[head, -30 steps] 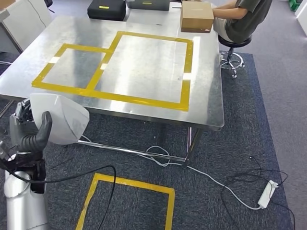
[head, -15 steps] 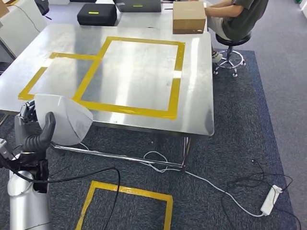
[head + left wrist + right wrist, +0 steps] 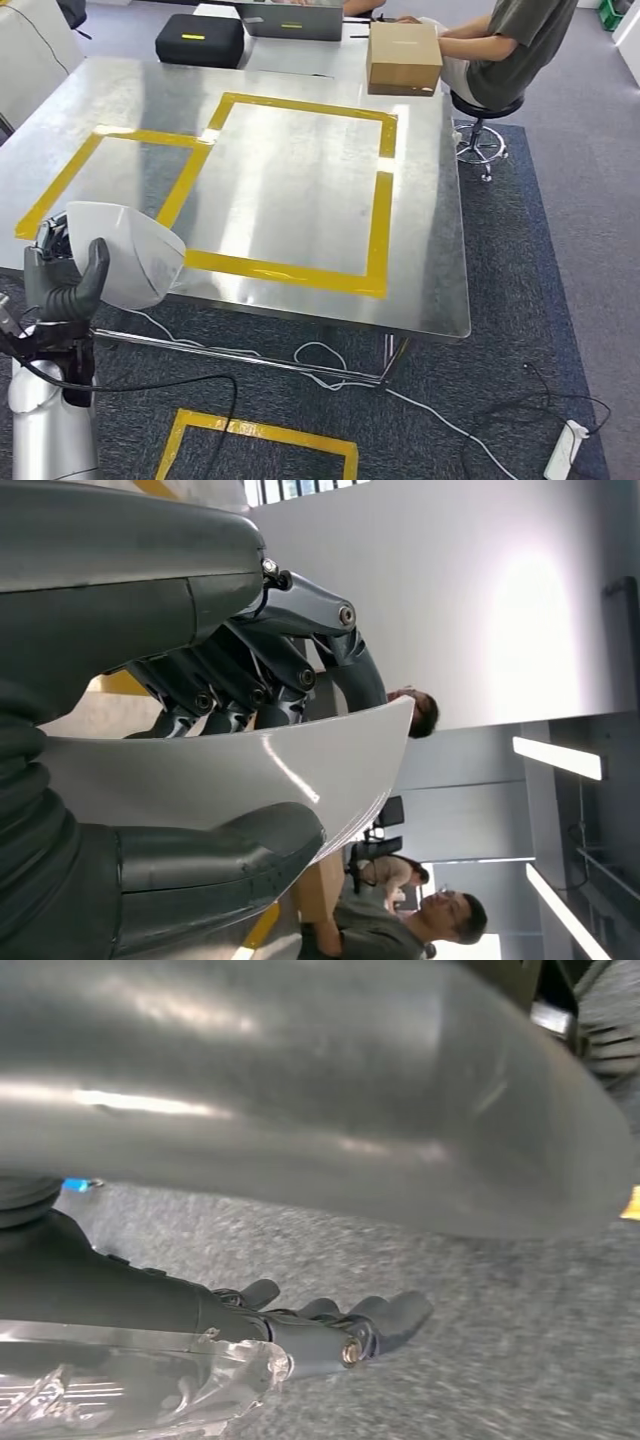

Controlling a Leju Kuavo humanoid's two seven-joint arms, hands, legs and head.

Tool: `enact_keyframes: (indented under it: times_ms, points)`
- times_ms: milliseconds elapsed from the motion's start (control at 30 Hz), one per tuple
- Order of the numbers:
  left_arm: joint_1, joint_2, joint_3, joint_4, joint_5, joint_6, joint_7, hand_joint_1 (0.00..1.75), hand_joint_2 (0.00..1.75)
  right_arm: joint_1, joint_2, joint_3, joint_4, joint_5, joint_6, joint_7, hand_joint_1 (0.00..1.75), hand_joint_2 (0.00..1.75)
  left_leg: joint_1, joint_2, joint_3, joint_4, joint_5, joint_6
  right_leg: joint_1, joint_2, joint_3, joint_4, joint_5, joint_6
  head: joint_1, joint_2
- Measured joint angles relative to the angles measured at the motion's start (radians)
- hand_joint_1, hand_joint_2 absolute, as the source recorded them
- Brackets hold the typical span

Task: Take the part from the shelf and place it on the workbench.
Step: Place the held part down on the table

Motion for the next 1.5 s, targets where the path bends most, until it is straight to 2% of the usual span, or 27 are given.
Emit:
enact_keyframes:
  times_ms: [100,167,200,233,267,333,367,400,433,500,567,633,667,700,767,833,867,933,1000,1067,1133,1167,1200,1300,1333,1433,1500]
  points:
    - [0.000,-0.002,0.003,0.000,0.007,-0.001,0.001,1.75,1.75,0.003,0.000,0.000,0.001,0.000,-0.001,0.001,0.00,0.00,-0.005,0.000,0.048,-0.001,-0.042,0.012,0.007,-0.004,-0.157,0.180,-0.071,-0.002,0.003,0.000]
    - [0.001,-0.003,0.004,0.000,0.011,-0.001,0.002,1.75,1.75,0.010,0.000,0.000,0.003,0.000,-0.002,0.002,0.00,0.00,-0.011,-0.002,0.096,-0.006,-0.072,0.016,0.016,-0.004,-0.222,0.183,-0.110,-0.015,0.003,0.000]
    - [0.001,-0.004,0.004,0.000,0.011,-0.001,0.003,1.75,1.75,0.013,0.000,0.000,0.004,0.000,-0.002,0.003,0.00,0.00,-0.015,-0.003,0.126,-0.011,-0.088,0.017,0.022,-0.004,-0.237,0.145,-0.093,-0.026,0.004,0.000]
    - [0.001,-0.005,0.004,0.001,0.011,-0.001,0.004,1.75,1.75,0.015,0.000,-0.001,0.005,0.001,-0.001,0.003,0.00,0.00,-0.018,-0.003,0.154,-0.018,-0.104,0.018,0.031,-0.003,-0.246,0.089,-0.032,-0.042,0.004,0.000]
    - [0.000,-0.006,0.005,0.003,0.010,0.000,0.006,1.75,1.75,0.018,-0.004,-0.002,0.005,0.002,-0.001,0.004,0.00,0.00,-0.021,-0.006,0.180,-0.022,-0.121,0.017,0.041,0.003,-0.252,0.031,0.063,-0.059,-0.001,0.000]
    - [0.000,-0.010,0.005,0.009,0.005,0.003,0.014,1.75,1.75,0.023,-0.010,-0.004,0.007,0.007,0.000,0.004,0.00,0.00,-0.021,-0.017,0.215,-0.031,-0.149,0.010,0.058,0.013,-0.250,-0.037,0.207,-0.080,-0.009,0.000]
    - [-0.002,-0.011,0.005,0.011,0.002,0.008,0.018,1.75,1.75,0.022,-0.012,-0.004,0.008,0.012,0.001,0.002,0.00,0.00,-0.021,-0.022,0.225,-0.031,-0.152,0.004,0.063,0.015,-0.245,-0.045,0.228,-0.084,-0.010,-0.001]
    - [-0.002,-0.011,0.005,0.009,-0.002,0.014,0.019,1.75,1.75,0.019,-0.012,-0.003,0.009,0.017,0.002,-0.001,0.00,0.00,-0.020,-0.025,0.227,-0.028,-0.148,-0.002,0.062,0.011,-0.232,-0.050,0.217,-0.086,-0.008,0.000]
    - [-0.004,-0.012,0.005,0.007,-0.006,0.021,0.020,1.75,1.75,0.015,-0.012,-0.002,0.009,0.022,0.001,-0.005,0.00,0.00,-0.021,-0.022,0.223,-0.012,-0.138,-0.006,0.059,0.006,-0.220,-0.060,0.212,-0.088,-0.006,0.000]
    - [-0.011,-0.012,0.005,0.004,-0.012,0.032,0.019,1.75,1.75,0.006,-0.012,0.001,0.010,0.026,0.000,-0.010,0.00,0.00,-0.024,-0.015,0.177,0.066,-0.133,-0.016,0.048,-0.003,-0.190,-0.085,0.202,-0.092,-0.009,0.000]
    - [-0.016,-0.012,0.006,0.003,-0.013,0.036,0.019,1.75,1.75,0.001,-0.011,0.003,0.010,0.029,0.000,-0.012,0.00,0.00,-0.021,-0.010,0.094,0.170,-0.178,-0.026,0.039,-0.013,-0.166,-0.100,0.187,-0.090,-0.014,0.000]
    - [-0.017,-0.012,0.007,0.003,-0.013,0.037,0.019,1.75,1.75,0.001,-0.010,0.005,0.011,0.030,0.001,-0.012,0.00,0.00,-0.016,-0.008,0.019,0.225,-0.220,-0.036,0.031,-0.025,-0.142,-0.104,0.167,-0.084,-0.015,0.000]
    - [-0.016,-0.012,0.008,0.003,-0.013,0.037,0.019,1.75,1.75,0.001,-0.010,0.005,0.012,0.031,0.001,-0.012,0.00,0.00,-0.013,-0.006,-0.001,0.215,-0.208,-0.041,0.026,-0.031,-0.128,-0.104,0.156,-0.078,-0.015,0.000]
    - [-0.016,-0.011,0.008,0.003,-0.014,0.037,0.019,1.75,1.75,0.001,-0.009,0.005,0.013,0.031,0.001,-0.013,0.00,0.00,-0.009,0.000,-0.008,0.178,-0.165,-0.047,0.021,-0.038,-0.114,-0.104,0.145,-0.072,-0.015,0.000]
    - [-0.017,-0.011,0.010,0.004,-0.014,0.038,0.019,1.75,1.75,0.002,-0.008,0.005,0.014,0.033,0.000,-0.014,0.00,0.00,-0.003,0.043,-0.004,0.069,-0.039,-0.064,0.016,-0.052,-0.088,-0.100,0.123,-0.055,-0.017,0.000]
    - [-0.020,-0.013,0.012,0.006,-0.017,0.040,0.021,1.75,1.75,0.003,-0.009,0.005,0.014,0.034,-0.002,-0.014,0.00,0.00,-0.002,0.083,-0.004,0.002,0.021,-0.056,0.022,-0.069,-0.079,-0.093,0.105,-0.042,-0.024,0.000]
    - [-0.021,-0.014,0.013,0.007,-0.020,0.043,0.023,1.75,1.75,0.003,-0.010,0.005,0.014,0.034,-0.003,-0.014,0.00,0.00,-0.004,0.086,-0.008,-0.005,0.021,-0.046,0.026,-0.080,-0.077,-0.091,0.099,-0.039,-0.025,0.000]
    - [-0.022,-0.015,0.016,0.006,-0.027,0.051,0.025,1.75,1.75,0.004,-0.010,0.005,0.014,0.034,-0.003,-0.013,0.00,0.00,-0.003,0.060,-0.011,-0.004,0.024,-0.023,0.025,-0.094,-0.077,-0.089,0.088,-0.033,-0.022,0.000]
    - [-0.025,-0.016,0.019,0.006,-0.032,0.055,0.029,1.75,1.75,0.001,-0.010,0.005,0.014,0.030,-0.002,-0.009,0.00,0.00,-0.002,0.041,-0.006,-0.003,0.020,-0.012,0.019,-0.069,-0.094,-0.044,0.057,-0.024,-0.018,0.000]
    - [-0.027,-0.018,0.020,0.005,-0.034,0.056,0.032,1.75,1.75,-0.001,-0.010,0.005,0.014,0.024,0.003,-0.005,0.00,0.00,-0.003,0.026,0.000,-0.004,0.014,-0.003,0.016,-0.031,-0.159,0.084,-0.001,-0.020,-0.012,0.000]
    - [-0.028,-0.020,0.020,0.005,-0.034,0.056,0.033,1.75,1.75,0.001,-0.009,0.005,0.014,0.024,0.012,-0.009,0.00,0.00,-0.006,0.008,0.007,-0.004,0.008,0.003,0.016,-0.018,-0.233,0.202,-0.032,-0.021,-0.011,0.000]
    - [-0.028,-0.021,0.021,0.005,-0.034,0.056,0.034,1.75,1.75,0.002,-0.009,0.005,0.015,0.027,0.016,-0.012,0.00,0.00,-0.008,-0.003,0.012,-0.003,0.006,0.005,0.017,-0.016,-0.247,0.210,-0.018,-0.024,-0.011,0.000]
    - [-0.029,-0.021,0.020,0.005,-0.034,0.056,0.035,1.75,1.75,0.003,-0.009,0.006,0.015,0.030,0.018,-0.014,0.00,0.00,-0.009,-0.012,0.017,-0.003,0.003,0.005,0.018,-0.013,-0.242,0.179,0.016,-0.029,-0.011,0.000]
    - [-0.032,-0.022,0.018,0.005,-0.027,0.053,0.038,1.75,1.75,0.000,-0.009,0.006,0.016,0.030,0.016,-0.015,0.00,0.00,-0.013,-0.032,0.028,-0.003,-0.005,0.001,0.022,0.002,-0.172,-0.011,0.132,-0.047,-0.011,0.000]
    - [-0.032,-0.022,0.017,0.005,-0.025,0.052,0.038,1.75,1.75,-0.003,-0.009,0.006,0.016,0.028,0.015,-0.015,0.00,0.00,-0.014,-0.037,0.028,-0.002,-0.006,-0.003,0.024,0.005,-0.157,-0.048,0.147,-0.049,-0.011,0.000]
    - [-0.032,-0.021,0.018,0.006,-0.024,0.051,0.040,1.75,1.75,-0.010,-0.009,0.005,0.017,0.025,0.014,-0.015,0.00,0.00,-0.011,-0.041,0.022,-0.004,-0.005,-0.020,0.026,0.009,-0.152,-0.069,0.149,-0.049,-0.011,0.000]
    - [-0.032,-0.020,0.019,0.006,-0.024,0.052,0.040,1.75,1.75,-0.011,-0.008,0.005,0.018,0.024,0.014,-0.015,0.00,0.00,-0.011,-0.029,0.014,0.016,-0.032,-0.032,0.023,0.007,-0.152,-0.078,0.157,-0.058,-0.012,0.000]
